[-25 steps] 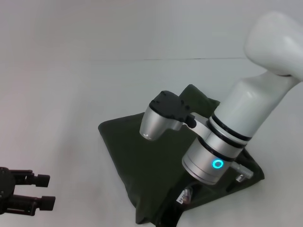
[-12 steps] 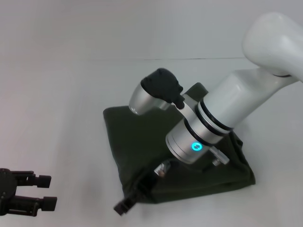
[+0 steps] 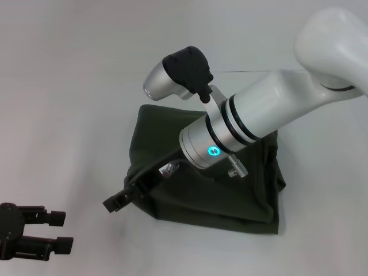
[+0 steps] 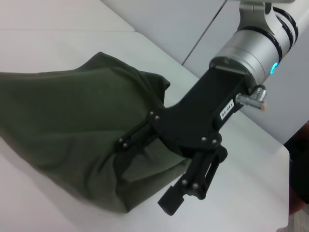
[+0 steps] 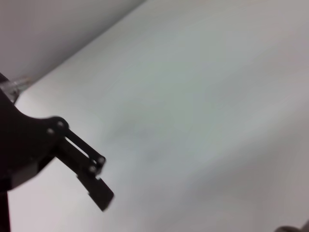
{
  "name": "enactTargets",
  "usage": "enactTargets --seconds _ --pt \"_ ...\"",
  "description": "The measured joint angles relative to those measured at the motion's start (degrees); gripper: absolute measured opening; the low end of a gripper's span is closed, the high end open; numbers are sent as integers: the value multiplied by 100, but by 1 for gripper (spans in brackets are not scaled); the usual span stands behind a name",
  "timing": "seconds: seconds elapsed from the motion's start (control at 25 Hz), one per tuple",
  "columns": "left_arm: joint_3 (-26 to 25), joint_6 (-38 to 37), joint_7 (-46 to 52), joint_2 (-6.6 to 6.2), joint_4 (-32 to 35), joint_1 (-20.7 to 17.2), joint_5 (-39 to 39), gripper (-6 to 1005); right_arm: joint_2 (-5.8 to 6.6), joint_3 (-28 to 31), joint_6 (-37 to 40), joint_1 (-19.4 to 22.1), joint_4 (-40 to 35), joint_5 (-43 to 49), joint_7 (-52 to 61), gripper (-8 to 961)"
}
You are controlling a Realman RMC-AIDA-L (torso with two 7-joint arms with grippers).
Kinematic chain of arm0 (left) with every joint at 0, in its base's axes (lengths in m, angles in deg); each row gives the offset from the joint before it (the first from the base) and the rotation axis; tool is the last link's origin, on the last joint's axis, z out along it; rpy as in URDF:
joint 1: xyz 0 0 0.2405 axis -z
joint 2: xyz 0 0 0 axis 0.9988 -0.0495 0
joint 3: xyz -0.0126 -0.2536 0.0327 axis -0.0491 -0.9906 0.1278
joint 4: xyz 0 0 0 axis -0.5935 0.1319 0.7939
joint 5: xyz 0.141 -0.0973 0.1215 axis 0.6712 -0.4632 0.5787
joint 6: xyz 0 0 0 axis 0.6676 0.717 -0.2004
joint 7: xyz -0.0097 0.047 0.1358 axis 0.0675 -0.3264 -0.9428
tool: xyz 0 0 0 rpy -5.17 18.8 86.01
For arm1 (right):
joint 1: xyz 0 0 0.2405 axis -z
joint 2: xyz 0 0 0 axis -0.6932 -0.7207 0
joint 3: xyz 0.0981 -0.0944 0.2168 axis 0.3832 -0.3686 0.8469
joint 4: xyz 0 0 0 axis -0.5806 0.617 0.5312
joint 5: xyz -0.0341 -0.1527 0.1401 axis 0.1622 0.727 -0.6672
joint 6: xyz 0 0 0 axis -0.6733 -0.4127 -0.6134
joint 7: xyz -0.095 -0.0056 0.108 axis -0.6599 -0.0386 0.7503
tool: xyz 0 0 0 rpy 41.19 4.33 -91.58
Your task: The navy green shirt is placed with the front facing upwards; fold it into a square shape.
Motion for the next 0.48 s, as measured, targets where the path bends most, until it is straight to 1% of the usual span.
enactTargets --seconds 0.08,0.16,0.28,0.4,0.48 --pt "0 0 -4 0 0 4 -1 839 20 1 82 -2 -5 -106 -94 941" --pt "-1 -4 -3 0 0 5 -5 838 61 50 393 32 -36 -188 -212 941" --pt "-1 -17 -2 -1 0 4 -11 838 148 313 1127 217 -175 -199 -431 942" --pt "-1 -22 8 1 0 22 -18 838 282 962 2053 652 -435 -139 -810 942" --pt "-2 -22 22 29 0 59 -28 838 402 1562 2690 1057 -598 -138 -1131 942"
